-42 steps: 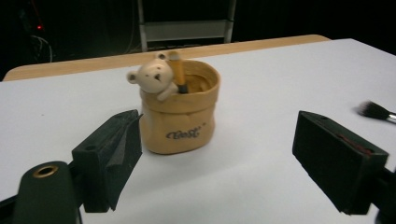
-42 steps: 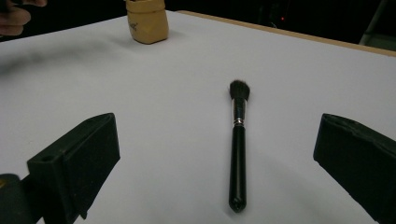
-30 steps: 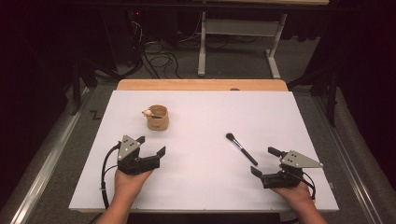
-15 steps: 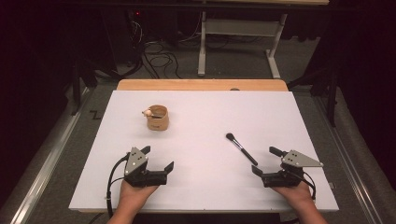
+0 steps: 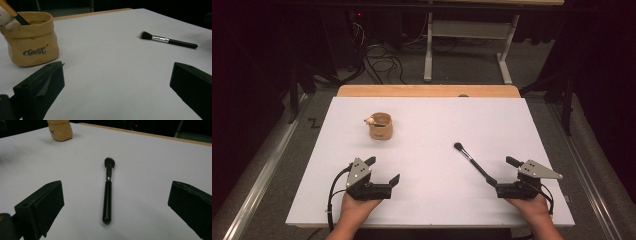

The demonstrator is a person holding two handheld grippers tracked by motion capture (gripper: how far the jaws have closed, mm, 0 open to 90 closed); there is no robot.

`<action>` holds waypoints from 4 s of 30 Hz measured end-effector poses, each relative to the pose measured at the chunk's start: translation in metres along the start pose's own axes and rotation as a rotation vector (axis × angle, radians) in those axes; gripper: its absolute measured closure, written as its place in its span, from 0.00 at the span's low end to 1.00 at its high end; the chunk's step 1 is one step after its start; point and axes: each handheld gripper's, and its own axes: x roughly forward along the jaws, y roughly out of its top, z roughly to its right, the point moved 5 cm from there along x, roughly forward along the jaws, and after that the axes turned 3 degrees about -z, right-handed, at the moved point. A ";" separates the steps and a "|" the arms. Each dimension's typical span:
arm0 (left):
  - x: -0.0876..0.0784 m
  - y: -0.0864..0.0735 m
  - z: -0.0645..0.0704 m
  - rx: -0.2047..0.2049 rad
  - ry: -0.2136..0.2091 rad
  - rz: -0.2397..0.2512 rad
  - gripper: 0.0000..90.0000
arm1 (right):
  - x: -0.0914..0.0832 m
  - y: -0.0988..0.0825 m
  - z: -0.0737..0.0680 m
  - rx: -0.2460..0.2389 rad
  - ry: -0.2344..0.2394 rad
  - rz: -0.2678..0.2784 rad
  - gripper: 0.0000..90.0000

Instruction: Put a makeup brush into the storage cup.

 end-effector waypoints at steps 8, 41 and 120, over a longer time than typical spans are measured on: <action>-0.001 -0.003 -0.002 -0.003 -0.018 0.004 0.00 | -0.009 0.001 0.006 0.023 -0.045 -0.014 0.00; -0.002 0.006 -0.002 0.003 -0.054 0.021 0.00 | 0.002 0.000 0.000 0.051 -0.063 -0.482 0.01; -0.011 0.009 -0.006 0.006 -0.050 0.044 0.00 | 0.100 0.042 -0.007 -0.039 0.036 -0.744 0.77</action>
